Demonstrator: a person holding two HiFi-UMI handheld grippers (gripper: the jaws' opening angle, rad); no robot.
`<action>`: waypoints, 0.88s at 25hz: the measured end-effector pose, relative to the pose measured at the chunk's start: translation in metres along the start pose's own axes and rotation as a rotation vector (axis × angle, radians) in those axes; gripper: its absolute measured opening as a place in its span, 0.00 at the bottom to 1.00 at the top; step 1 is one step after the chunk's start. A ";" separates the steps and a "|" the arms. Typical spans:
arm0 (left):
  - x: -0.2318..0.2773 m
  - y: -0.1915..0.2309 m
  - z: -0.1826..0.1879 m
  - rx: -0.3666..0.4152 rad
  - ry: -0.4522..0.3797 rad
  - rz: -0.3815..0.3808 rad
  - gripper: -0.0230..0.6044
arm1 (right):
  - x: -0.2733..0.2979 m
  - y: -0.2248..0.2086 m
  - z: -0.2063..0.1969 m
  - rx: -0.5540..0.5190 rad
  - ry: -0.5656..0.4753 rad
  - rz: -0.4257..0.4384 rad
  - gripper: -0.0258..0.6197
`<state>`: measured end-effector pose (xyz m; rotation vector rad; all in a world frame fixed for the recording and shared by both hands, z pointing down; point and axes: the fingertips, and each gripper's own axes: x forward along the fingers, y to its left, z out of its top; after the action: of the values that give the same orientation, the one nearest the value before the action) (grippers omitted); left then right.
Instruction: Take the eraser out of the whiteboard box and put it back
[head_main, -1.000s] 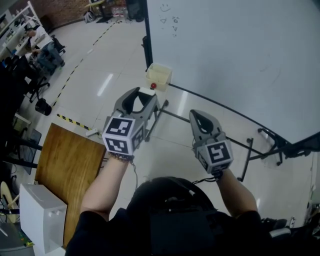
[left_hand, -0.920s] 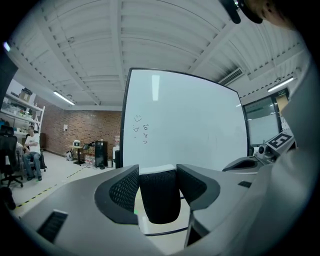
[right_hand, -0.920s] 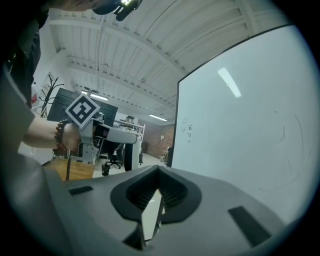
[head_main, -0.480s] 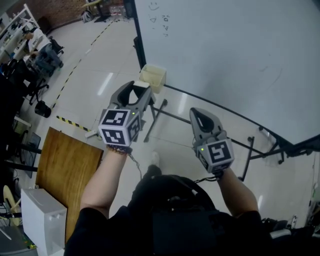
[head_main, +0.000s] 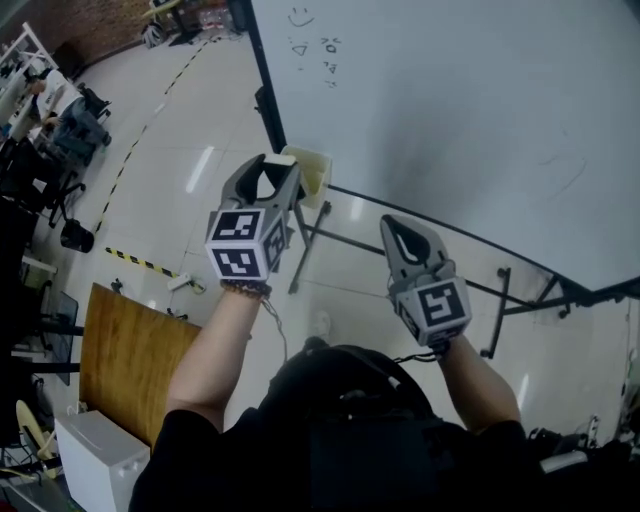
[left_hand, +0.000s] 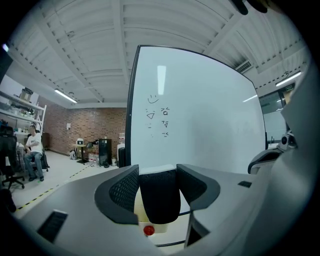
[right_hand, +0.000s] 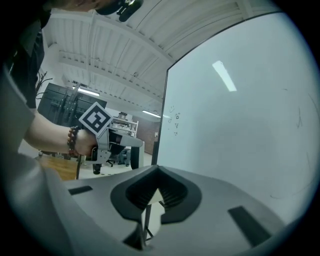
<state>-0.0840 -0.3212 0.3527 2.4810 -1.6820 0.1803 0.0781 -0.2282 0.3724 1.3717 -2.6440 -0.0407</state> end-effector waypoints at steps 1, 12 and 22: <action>0.009 0.006 -0.002 0.000 0.003 0.000 0.40 | 0.007 -0.003 -0.001 0.002 0.004 -0.007 0.08; 0.083 0.041 -0.021 0.050 -0.003 -0.007 0.40 | 0.063 -0.024 -0.016 0.016 0.066 -0.064 0.08; 0.119 0.040 -0.042 0.102 0.019 -0.038 0.41 | 0.086 -0.039 -0.034 0.043 0.112 -0.095 0.08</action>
<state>-0.0783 -0.4367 0.4170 2.5733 -1.6564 0.2921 0.0665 -0.3191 0.4134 1.4677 -2.5010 0.0793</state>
